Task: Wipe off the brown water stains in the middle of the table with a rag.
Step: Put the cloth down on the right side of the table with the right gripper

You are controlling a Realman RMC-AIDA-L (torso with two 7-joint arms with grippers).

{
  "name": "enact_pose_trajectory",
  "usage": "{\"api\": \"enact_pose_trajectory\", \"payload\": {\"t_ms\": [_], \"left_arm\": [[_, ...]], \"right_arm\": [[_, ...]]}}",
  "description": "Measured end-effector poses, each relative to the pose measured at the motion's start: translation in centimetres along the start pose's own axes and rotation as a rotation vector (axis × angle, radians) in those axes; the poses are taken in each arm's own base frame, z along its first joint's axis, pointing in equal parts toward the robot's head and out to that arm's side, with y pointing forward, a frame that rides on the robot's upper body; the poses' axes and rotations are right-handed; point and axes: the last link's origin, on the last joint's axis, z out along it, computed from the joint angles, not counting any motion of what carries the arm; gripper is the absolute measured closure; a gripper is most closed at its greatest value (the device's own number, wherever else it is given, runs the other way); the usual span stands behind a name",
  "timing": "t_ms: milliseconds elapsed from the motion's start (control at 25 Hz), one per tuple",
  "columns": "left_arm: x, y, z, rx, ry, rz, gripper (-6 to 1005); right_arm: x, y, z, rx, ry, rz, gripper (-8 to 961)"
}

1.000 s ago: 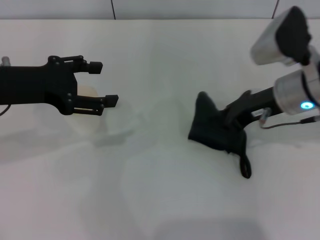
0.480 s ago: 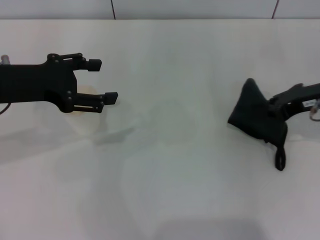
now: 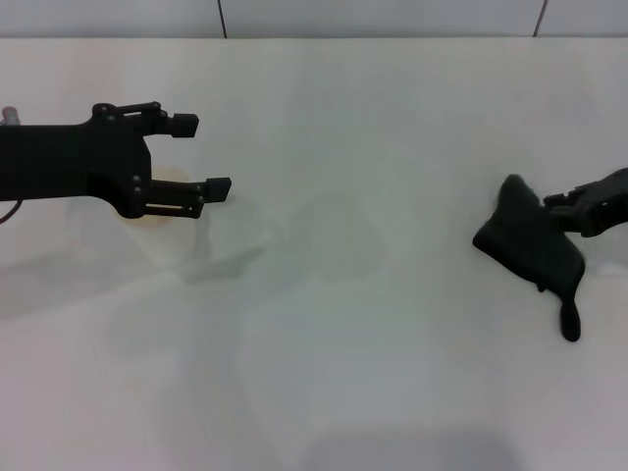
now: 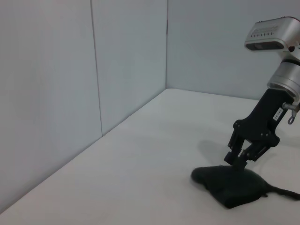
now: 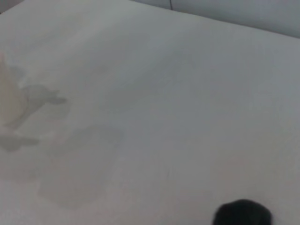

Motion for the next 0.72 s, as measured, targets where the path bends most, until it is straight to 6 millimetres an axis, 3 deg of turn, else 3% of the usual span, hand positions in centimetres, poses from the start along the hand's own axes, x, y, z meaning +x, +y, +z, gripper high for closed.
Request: {"api": "enact_pose_trajectory", "payload": {"t_ms": [400,720], "left_arm": [[-0.1,0.0,0.0,0.002,0.000,-0.002,113],[-0.1,-0.1,0.0,0.007,-0.001,-0.002,113]], "right_arm": [[0.1,0.0,-0.2,-0.004,0.002,-0.011,579],[-0.6,1.5,-1.1,-0.128,-0.088,-0.083,429]]}}
